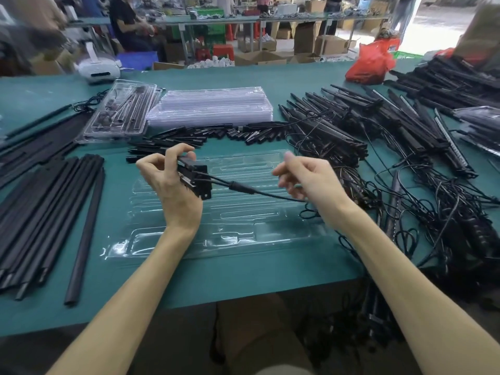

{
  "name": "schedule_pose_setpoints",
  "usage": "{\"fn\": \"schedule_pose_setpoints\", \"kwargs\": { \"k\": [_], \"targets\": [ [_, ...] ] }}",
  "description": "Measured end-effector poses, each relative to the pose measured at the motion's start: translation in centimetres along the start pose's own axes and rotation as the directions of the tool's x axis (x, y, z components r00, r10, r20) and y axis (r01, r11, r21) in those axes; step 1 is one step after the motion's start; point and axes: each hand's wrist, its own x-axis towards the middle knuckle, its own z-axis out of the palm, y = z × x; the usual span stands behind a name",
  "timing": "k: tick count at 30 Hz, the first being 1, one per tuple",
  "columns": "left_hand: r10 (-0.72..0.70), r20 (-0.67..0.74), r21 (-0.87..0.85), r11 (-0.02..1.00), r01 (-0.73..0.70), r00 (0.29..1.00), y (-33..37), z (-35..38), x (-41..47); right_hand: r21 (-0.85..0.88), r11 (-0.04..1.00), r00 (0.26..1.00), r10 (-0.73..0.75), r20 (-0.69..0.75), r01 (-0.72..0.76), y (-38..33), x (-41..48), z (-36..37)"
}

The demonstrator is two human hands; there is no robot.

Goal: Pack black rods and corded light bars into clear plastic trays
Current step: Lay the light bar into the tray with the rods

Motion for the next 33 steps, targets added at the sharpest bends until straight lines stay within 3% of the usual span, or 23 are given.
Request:
{"fn": "schedule_pose_setpoints", "kwargs": {
  "k": [4,10,13,17,22,25,33],
  "targets": [
    [-0.072,0.038,-0.086,0.994,0.075,0.997,1.1,-0.5,-0.1,-0.098,0.993,0.997,-0.055,0.051,0.06,0.5,-0.2,1.5],
    [-0.031,0.111,-0.189,0.981,0.052,0.993,1.4,-1.1,0.1,-0.267,0.957,0.994,-0.103,0.037,0.109,1.4,-0.1,1.8],
    [-0.141,0.197,-0.287,0.938,0.194,0.97,0.5,-1.0,0.3,-0.331,0.939,0.995,-0.086,0.041,0.095,1.8,0.1,1.7],
    [-0.165,0.276,-0.376,0.888,0.264,0.947,0.2,-0.6,0.3,-0.443,0.887,0.991,-0.098,0.094,0.129,1.6,0.2,2.2],
    [-0.33,0.36,-0.471,0.743,0.475,0.873,0.2,-0.4,0.5,-0.454,0.867,0.957,-0.08,0.28,0.205,0.3,-0.3,3.1],
    [-0.426,0.362,-0.483,0.675,0.558,0.829,0.7,-0.8,0.4,-0.476,0.85,0.946,-0.073,0.316,0.225,-0.2,-0.5,3.5],
    [-0.405,0.505,-0.427,0.65,0.628,0.762,0.8,-1.2,0.3,-0.551,0.807,0.978,-0.174,0.12,0.211,1.2,0.0,3.6]
  ]
}}
